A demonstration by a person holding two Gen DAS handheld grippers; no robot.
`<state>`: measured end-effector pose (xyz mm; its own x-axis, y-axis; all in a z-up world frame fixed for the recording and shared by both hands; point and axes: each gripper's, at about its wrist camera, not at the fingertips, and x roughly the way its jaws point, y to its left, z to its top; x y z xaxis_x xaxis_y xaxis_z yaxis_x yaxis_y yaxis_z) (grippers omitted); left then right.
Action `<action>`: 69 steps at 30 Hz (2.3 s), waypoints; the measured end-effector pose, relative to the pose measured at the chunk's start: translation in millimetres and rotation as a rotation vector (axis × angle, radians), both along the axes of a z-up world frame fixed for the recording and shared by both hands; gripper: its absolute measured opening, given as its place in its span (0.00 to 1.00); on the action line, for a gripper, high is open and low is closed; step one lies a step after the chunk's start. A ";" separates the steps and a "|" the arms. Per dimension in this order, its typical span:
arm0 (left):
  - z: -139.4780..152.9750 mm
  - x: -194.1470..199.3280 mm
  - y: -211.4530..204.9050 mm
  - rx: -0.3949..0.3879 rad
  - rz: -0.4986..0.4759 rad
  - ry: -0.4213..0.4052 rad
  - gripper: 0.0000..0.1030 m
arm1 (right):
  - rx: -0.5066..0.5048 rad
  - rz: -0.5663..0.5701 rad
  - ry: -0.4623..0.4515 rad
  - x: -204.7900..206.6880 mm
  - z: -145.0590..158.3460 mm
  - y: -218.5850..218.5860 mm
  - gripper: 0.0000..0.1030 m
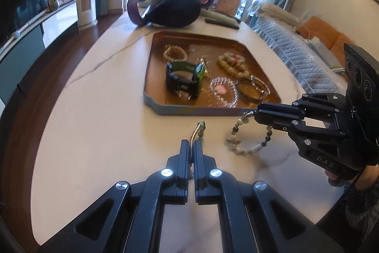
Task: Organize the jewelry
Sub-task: 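Grasp the black-white leaf-charm bracelet with the right tool while the left tool grasps the green-bead bracelet, then lift both bracelets into the copper tray and open both tools to release them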
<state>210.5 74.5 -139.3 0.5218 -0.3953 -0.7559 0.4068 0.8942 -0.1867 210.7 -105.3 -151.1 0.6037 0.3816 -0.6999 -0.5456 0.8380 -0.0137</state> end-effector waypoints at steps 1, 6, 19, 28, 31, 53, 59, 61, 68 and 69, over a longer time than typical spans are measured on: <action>4.3 -1.6 -0.8 -0.005 -0.002 -0.012 0.03 | 0.002 0.003 -0.003 -1.7 2.7 -0.7 0.06; 17.8 -11.0 -6.1 0.005 -0.019 -0.061 0.03 | 0.010 -0.004 -0.062 -11.7 14.5 -5.0 0.06; 79.6 -28.1 -10.4 -0.088 0.007 -0.197 0.03 | 0.138 -0.089 -0.139 -26.7 67.2 -37.9 0.06; 161.4 -30.5 -22.1 -0.192 0.015 -0.371 0.03 | 0.220 -0.161 -0.260 -32.3 140.2 -71.0 0.06; 177.3 -24.5 -28.1 -0.221 0.002 -0.403 0.03 | 0.238 -0.171 -0.278 -28.2 154.7 -73.5 0.06; 56.8 158.8 -75.0 -0.278 0.058 -0.141 0.03 | 0.110 -0.348 -0.108 104.1 61.6 -108.0 0.06; 9.5 204.5 -90.4 -0.139 0.142 -0.038 0.03 | 0.098 -0.378 -0.045 115.9 32.6 -123.7 0.06; -4.1 212.5 -95.2 -0.101 0.150 -0.014 0.03 | 0.103 -0.376 -0.026 118.5 26.9 -123.9 0.06; -20.3 208.2 -108.8 0.021 0.177 -0.019 0.03 | 0.047 -0.372 -0.022 119.8 13.0 -112.9 0.07; -20.1 206.8 -108.1 0.024 0.193 -0.012 0.06 | 0.035 -0.387 -0.031 119.7 11.8 -113.3 0.07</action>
<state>417.3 -33.5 -159.5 0.5952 -0.2692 -0.7571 0.2297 0.9599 -0.1608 330.4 -218.6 -139.3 0.7283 0.1447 -0.6698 -0.1884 0.9821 0.0073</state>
